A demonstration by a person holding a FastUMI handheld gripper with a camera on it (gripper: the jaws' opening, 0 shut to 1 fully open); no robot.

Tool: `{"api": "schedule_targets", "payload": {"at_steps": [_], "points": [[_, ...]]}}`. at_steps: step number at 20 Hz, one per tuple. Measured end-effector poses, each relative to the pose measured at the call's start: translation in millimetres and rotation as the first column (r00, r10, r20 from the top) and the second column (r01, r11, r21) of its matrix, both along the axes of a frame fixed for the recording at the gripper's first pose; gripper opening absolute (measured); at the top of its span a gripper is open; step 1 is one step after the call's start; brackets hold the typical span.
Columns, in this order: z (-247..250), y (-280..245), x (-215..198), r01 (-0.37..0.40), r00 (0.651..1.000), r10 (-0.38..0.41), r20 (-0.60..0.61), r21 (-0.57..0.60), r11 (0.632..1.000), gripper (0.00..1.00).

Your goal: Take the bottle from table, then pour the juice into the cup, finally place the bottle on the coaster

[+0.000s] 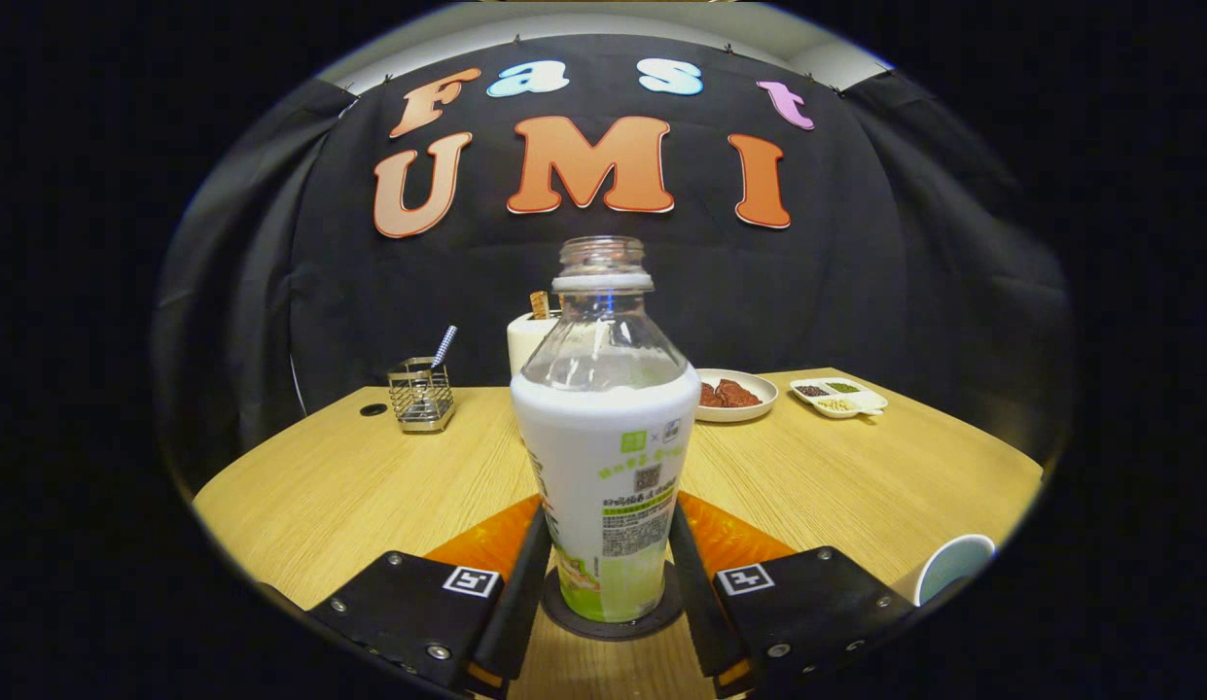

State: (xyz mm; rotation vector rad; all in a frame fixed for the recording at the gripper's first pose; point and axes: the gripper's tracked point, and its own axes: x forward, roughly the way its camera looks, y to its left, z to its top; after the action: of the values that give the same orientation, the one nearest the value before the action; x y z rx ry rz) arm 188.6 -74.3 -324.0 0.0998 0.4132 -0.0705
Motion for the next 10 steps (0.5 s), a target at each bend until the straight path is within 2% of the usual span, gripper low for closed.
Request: {"api": "schedule_targets", "payload": {"at_steps": [5,10], "points": [[11.2,8.0,-12.2,-0.008,1.0,0.008,-0.003,0.041,0.999,0.89],[36.0,16.9,-34.3,-0.007,1.0,0.007,0.006,0.05,0.999,0.96]]}}
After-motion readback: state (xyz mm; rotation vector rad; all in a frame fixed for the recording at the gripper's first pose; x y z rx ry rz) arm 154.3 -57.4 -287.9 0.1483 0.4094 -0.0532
